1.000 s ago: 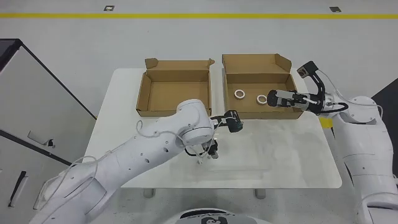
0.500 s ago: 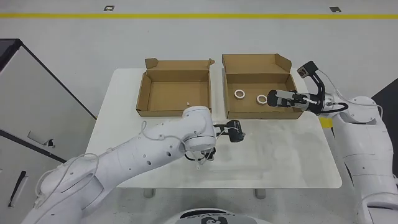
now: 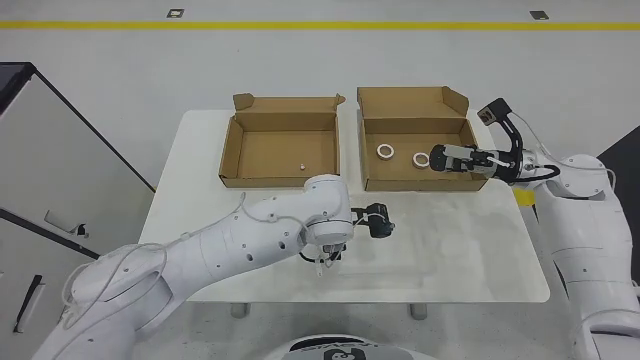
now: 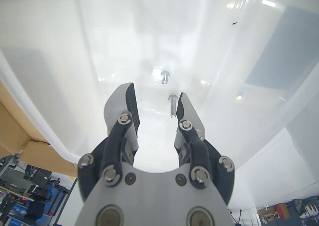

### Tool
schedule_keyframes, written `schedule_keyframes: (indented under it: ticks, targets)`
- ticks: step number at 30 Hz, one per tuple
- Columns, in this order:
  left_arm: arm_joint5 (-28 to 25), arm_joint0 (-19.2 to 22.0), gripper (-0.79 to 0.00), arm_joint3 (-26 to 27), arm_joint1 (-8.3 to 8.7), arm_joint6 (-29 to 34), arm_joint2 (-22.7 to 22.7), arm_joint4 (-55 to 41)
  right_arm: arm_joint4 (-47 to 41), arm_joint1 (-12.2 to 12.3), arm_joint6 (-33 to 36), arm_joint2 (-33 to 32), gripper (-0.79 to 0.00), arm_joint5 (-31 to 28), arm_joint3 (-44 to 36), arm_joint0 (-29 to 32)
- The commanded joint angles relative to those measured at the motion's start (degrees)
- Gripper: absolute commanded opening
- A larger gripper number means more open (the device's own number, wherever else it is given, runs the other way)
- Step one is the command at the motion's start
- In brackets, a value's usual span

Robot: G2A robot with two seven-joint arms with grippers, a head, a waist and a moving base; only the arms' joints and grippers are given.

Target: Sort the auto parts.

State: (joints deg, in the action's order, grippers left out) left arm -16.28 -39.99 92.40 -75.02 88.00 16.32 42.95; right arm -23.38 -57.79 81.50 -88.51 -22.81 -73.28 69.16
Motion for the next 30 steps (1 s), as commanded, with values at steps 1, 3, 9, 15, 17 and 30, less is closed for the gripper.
schedule_keyframes:
  ticks: [1,3,9,15,17,30]
  targets:
    - [0.0,0.3,-0.425,-0.7,-0.33,0.0,-0.6,-0.6,0.0,0.0,0.0,0.0,0.000,0.0,0.0,0.0]
    - [-0.1,0.6,-0.425,-1.2,-0.63,-0.1,-1.0,-1.1,0.0,0.0,0.0,0.0,0.000,0.0,0.0,0.0]
    - [-0.6,1.3,-0.446,-3.5,-1.53,-0.6,-2.0,-2.2,0.0,0.0,0.0,0.0,0.000,0.0,0.0,0.0]
    - [-1.1,1.8,-0.468,-5.6,-2.38,-1.1,-2.9,-3.0,0.0,0.0,0.0,0.0,0.000,0.0,0.0,0.0]
    - [-1.2,1.9,-0.471,-6.2,-2.60,-1.2,-3.1,-3.2,0.0,0.0,0.0,0.0,0.000,0.0,0.0,0.0]
    - [-1.9,2.4,-0.514,-8.5,-3.62,-1.9,-4.2,-3.9,0.0,0.0,0.0,0.0,0.000,0.0,0.0,0.0]
